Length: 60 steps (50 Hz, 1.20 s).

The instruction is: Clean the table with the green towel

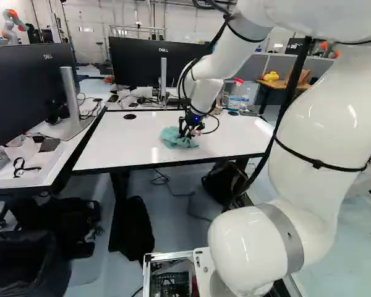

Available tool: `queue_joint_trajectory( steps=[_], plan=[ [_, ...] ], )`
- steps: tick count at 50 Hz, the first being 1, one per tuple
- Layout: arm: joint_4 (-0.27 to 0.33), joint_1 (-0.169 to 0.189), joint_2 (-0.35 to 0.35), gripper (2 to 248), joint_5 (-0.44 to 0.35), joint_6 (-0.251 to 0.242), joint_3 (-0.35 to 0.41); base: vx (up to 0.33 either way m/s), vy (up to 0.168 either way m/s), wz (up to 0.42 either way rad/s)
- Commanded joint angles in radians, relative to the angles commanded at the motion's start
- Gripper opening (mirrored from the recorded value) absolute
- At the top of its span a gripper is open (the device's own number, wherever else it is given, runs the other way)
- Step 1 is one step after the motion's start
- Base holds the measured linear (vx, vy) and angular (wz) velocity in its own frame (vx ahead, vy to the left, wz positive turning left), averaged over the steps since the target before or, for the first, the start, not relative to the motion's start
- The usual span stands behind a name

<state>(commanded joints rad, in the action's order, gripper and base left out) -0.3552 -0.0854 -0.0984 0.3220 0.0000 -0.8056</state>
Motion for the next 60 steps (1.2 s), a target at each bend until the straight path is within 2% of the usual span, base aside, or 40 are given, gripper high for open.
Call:
queue_joint_trajectory(
  steps=[12, 29, 44, 60],
  plan=[
    [0.000, 0.026, -0.048, 41, 0.000, 0.000, -0.053, 0.000, 0.000, 0.000],
    [0.000, 0.041, -0.122, 41, 0.000, 0.000, -0.140, 0.000, 0.000, 0.000],
    [0.000, 0.042, -0.188, 41, 0.000, 0.000, -0.218, 0.000, 0.000, 0.000],
    [0.000, 0.027, -0.257, 41, 0.000, 0.000, -0.305, 0.000, 0.000, 0.000]
  ],
)
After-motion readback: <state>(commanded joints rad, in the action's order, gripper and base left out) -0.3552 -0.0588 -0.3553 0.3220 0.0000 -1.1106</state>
